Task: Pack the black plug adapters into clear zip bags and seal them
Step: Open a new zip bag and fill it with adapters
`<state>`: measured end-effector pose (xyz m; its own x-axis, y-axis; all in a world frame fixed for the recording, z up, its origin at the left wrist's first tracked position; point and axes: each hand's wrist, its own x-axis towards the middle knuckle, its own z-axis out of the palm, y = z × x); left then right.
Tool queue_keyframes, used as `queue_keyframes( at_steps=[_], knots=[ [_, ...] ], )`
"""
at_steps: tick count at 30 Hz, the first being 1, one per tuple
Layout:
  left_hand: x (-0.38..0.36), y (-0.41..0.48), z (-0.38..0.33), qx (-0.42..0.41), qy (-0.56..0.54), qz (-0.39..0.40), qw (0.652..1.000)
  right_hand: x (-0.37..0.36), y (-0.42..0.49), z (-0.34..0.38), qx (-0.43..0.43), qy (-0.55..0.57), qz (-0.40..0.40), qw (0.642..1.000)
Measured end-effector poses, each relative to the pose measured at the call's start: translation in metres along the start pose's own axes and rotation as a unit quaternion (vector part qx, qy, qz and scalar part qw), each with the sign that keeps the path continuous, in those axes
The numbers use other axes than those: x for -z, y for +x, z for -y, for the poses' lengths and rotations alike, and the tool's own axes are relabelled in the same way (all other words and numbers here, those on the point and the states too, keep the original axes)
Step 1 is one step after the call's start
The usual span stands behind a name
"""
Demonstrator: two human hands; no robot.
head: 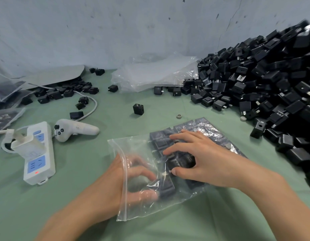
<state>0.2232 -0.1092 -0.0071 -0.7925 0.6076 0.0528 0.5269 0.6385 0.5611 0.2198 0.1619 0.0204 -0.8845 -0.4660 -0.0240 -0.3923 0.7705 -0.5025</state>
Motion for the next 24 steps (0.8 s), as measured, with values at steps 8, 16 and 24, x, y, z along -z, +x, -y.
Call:
queue_keyframes(
  at_steps=[8,16,24],
  knots=[
    [-0.007,0.007,0.015,-0.045,0.006,-0.013,0.999,0.000,0.000,0.001,0.007,0.000,0.000,1.000],
    [-0.011,0.013,0.011,-0.043,0.019,-0.032,0.998,0.001,0.000,0.002,0.003,-0.004,0.009,1.000],
    [-0.012,0.015,-0.008,0.018,0.061,-0.035,0.997,0.002,-0.003,0.002,-0.001,0.004,0.004,1.000]
  ],
)
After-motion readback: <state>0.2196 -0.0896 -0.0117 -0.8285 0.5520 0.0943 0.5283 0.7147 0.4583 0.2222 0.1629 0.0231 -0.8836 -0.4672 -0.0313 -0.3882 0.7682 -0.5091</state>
